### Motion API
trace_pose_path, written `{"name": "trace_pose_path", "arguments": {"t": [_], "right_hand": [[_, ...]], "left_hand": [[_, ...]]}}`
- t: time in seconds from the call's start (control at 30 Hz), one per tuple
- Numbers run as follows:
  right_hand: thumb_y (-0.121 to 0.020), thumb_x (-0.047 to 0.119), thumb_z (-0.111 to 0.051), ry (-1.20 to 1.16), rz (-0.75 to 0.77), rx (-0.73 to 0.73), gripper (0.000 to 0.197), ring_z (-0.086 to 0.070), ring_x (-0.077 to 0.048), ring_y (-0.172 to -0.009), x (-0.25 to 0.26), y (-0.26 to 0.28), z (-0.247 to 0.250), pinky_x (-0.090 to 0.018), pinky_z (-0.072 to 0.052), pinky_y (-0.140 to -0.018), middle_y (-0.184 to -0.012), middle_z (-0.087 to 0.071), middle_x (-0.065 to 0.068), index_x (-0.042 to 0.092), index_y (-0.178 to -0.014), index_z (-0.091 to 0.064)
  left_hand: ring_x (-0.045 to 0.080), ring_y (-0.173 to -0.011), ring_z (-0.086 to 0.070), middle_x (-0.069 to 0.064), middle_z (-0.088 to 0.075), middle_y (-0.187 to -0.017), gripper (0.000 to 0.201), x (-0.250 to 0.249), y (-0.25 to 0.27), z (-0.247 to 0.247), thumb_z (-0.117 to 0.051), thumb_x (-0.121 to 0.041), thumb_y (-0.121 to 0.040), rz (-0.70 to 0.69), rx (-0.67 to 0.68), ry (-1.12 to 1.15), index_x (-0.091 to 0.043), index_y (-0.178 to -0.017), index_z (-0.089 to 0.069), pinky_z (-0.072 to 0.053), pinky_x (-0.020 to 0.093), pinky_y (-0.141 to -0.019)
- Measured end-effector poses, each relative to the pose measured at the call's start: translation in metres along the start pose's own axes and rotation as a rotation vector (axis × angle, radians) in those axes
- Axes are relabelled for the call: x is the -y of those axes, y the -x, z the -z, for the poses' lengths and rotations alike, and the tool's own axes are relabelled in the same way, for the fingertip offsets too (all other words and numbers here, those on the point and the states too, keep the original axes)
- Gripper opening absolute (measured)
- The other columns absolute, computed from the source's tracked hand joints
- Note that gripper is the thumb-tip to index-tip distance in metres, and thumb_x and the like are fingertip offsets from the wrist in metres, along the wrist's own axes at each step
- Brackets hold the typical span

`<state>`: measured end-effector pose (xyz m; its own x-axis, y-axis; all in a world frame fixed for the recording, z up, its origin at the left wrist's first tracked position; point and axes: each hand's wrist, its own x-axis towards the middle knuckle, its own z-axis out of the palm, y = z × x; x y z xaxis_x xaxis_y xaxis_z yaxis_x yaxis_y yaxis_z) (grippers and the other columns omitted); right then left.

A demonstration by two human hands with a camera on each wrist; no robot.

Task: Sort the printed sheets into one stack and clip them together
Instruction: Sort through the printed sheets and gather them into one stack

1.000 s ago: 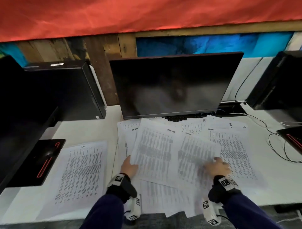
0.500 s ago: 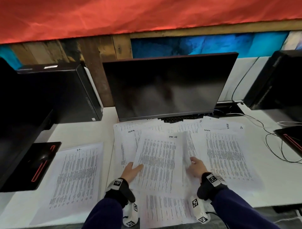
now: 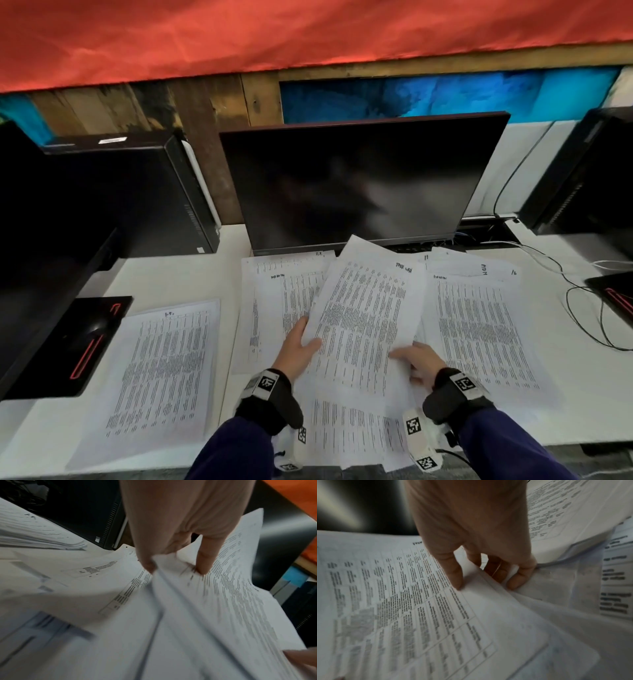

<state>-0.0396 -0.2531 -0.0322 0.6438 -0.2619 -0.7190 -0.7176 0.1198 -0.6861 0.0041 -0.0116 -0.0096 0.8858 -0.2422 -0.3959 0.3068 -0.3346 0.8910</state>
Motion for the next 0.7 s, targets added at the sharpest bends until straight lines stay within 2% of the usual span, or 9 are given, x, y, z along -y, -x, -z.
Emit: {"name": "trace_pose_path", "arguments": {"t": [0.07, 0.13, 0.23, 0.3, 0.37, 0.43, 0.5, 0.6, 0.7], "right_hand": [[-0.089, -0.003, -0.056, 0.006, 0.069, -0.111, 0.013, -0.056, -0.025, -0.075, -0.001, -0.004, 0.003, -0.029, -0.042, -0.059, -0.086, -0.062, -0.013, 0.006, -0.079, -0.055], [-0.09, 0.004, -0.055, 0.115, 0.093, -0.253, 0.007, -0.059, -0.031, -0.088, -0.001, -0.013, 0.01, -0.033, -0.046, -0.071, -0.106, -0.063, -0.023, -0.002, -0.092, -0.058], [-0.093, 0.008, -0.05, 0.147, 0.079, -0.307, 0.033, -0.057, -0.032, -0.104, 0.002, -0.015, 0.012, -0.024, -0.044, -0.07, -0.124, -0.058, -0.023, -0.006, -0.122, -0.053], [-0.093, 0.009, -0.046, 0.255, 0.041, -0.274, 0.032, -0.056, -0.03, -0.115, 0.014, -0.001, 0.002, -0.023, -0.043, -0.086, -0.126, -0.059, -0.015, 0.001, -0.123, -0.055], [-0.092, 0.008, -0.044, 0.735, 0.132, -0.237, 0.031, -0.054, -0.028, -0.119, 0.016, 0.002, -0.015, -0.028, -0.038, -0.101, -0.125, -0.061, -0.012, 0.004, -0.12, -0.059], [-0.092, 0.006, -0.043, 0.562, 0.081, -0.206, 0.033, -0.054, -0.03, -0.119, 0.014, -0.009, -0.029, -0.031, -0.038, -0.104, -0.126, -0.06, -0.013, 0.003, -0.12, -0.059], [-0.087, 0.005, -0.045, 0.203, 0.092, -0.223, 0.034, -0.058, -0.033, -0.11, 0.015, -0.015, -0.048, -0.039, -0.046, -0.1, -0.122, -0.061, -0.015, 0.003, -0.118, -0.058], [-0.077, 0.007, -0.056, 0.136, 0.154, -0.249, 0.036, -0.061, -0.029, -0.093, 0.015, -0.014, -0.071, -0.036, -0.056, -0.075, -0.111, -0.058, -0.011, 0.006, -0.113, -0.05], [-0.079, 0.003, -0.062, 0.126, 0.171, -0.232, 0.039, -0.056, -0.025, -0.083, 0.018, -0.004, -0.078, -0.026, -0.046, -0.06, -0.101, -0.056, -0.009, 0.01, -0.11, -0.039]], "left_hand": [[0.016, -0.115, -0.049, -0.004, -0.046, -0.131, 0.039, -0.001, -0.009, 0.002, -0.051, -0.02, -0.096, 0.04, -0.005, -0.031, -0.02, -0.133, -0.042, -0.041, 0.033, -0.1], [0.018, -0.102, -0.054, 0.003, -0.054, -0.125, 0.032, 0.005, -0.019, 0.012, -0.051, -0.031, -0.095, 0.098, -0.13, -0.153, -0.017, -0.124, -0.048, -0.044, 0.032, -0.092], [0.029, -0.118, -0.05, 0.013, -0.047, -0.135, 0.044, 0.024, -0.031, 0.041, -0.047, -0.033, -0.094, 0.303, -0.378, -0.369, -0.014, -0.133, -0.043, -0.041, 0.036, -0.099], [0.034, -0.127, -0.043, 0.017, -0.038, -0.143, 0.053, 0.03, -0.033, 0.053, -0.046, -0.032, -0.093, 0.429, -0.39, -0.355, -0.012, -0.14, -0.034, -0.038, 0.04, -0.103], [0.036, -0.131, -0.038, 0.018, -0.029, -0.147, 0.06, 0.032, -0.036, 0.059, -0.045, -0.033, -0.092, 0.474, -0.359, -0.294, -0.01, -0.144, -0.027, -0.035, 0.042, -0.106], [0.037, -0.131, -0.039, 0.019, -0.031, -0.147, 0.065, 0.033, -0.042, 0.061, -0.047, -0.035, -0.09, 0.5, -0.356, -0.236, -0.008, -0.146, -0.026, -0.035, 0.041, -0.107], [0.035, -0.114, -0.054, 0.021, -0.053, -0.124, 0.07, 0.039, -0.049, 0.061, -0.052, -0.036, -0.085, 0.501, -0.35, -0.153, -0.004, -0.143, -0.03, -0.044, 0.038, -0.1], [0.033, -0.083, -0.064, 0.019, -0.064, -0.093, 0.071, 0.055, -0.061, 0.059, -0.063, -0.029, -0.077, 0.461, -0.314, 0.026, 0.004, -0.135, -0.04, -0.054, 0.033, -0.078], [0.031, -0.072, -0.06, 0.016, -0.061, -0.081, 0.031, 0.041, -0.048, 0.055, -0.064, -0.021, -0.074, 0.392, -0.249, -0.008, 0.006, -0.087, -0.059, -0.045, 0.032, -0.073]]}}
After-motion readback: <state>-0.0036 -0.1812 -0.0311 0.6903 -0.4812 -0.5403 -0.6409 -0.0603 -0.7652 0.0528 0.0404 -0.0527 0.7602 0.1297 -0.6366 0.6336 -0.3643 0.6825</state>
